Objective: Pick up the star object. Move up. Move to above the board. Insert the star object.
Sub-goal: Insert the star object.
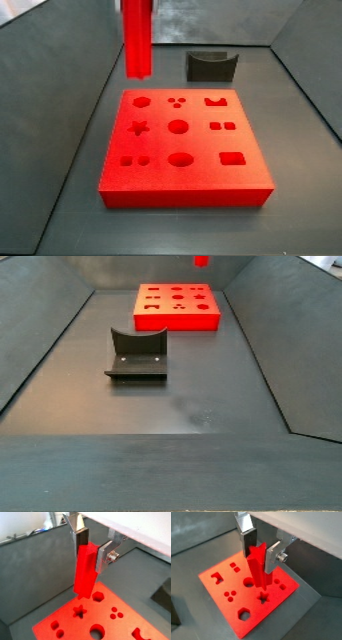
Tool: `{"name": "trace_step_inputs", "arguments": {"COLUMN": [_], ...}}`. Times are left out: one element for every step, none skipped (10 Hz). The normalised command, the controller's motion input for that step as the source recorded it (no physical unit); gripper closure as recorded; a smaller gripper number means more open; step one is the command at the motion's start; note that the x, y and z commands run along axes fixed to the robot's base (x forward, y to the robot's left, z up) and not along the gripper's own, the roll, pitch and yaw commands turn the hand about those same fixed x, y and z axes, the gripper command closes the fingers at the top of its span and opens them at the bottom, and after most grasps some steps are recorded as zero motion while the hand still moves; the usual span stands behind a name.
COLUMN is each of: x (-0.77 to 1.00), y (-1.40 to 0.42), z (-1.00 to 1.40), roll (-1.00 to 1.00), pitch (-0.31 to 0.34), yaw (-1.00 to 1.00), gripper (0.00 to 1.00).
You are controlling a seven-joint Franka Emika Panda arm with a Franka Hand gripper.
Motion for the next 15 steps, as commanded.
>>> {"name": "trace_step_inputs", "arguments": {"x": [0.00,0.02,0.00,0.00,0.00,0.00,0.00,0.00,0.00,0.00,-0.18,0.00,-0.06,-0.08,0.00], "y": [-0.16,-0.09,-0.09,-0.07,-0.05,-0.03,0.00,-0.13,-0.19,-0.17,-0.09,0.00,-0.10,-0.13,0.00], "z": [-0.89,-0.79,-0.72,-0.68,-0.66,-0.63,-0.17,-0.35,-0.43,-0.41,-0.04,-0.03,-0.36,-0.35,0.00], "roll": [0.16,0.20,0.25,0.27,0.30,0.30,0.03,0.07,0.03,0.01,0.00,0.01,0.05,0.03,0.00], "pitch": [-0.070,-0.101,-0.099,-0.087,-0.060,-0.091,0.000,-0.076,-0.131,-0.149,-0.104,0.000,-0.099,-0.163,0.000], "yaw": [0.37,0.35,0.27,0.25,0.21,0.12,-0.18,-0.57,-0.77,-0.77,-0.38,0.00,-0.20,-0.44,-0.02], "gripper": [1.00,1.00,1.00,1.00,1.00,1.00,1.00,1.00,1.00,1.00,1.00,1.00,1.00,1.00,1.00]}}
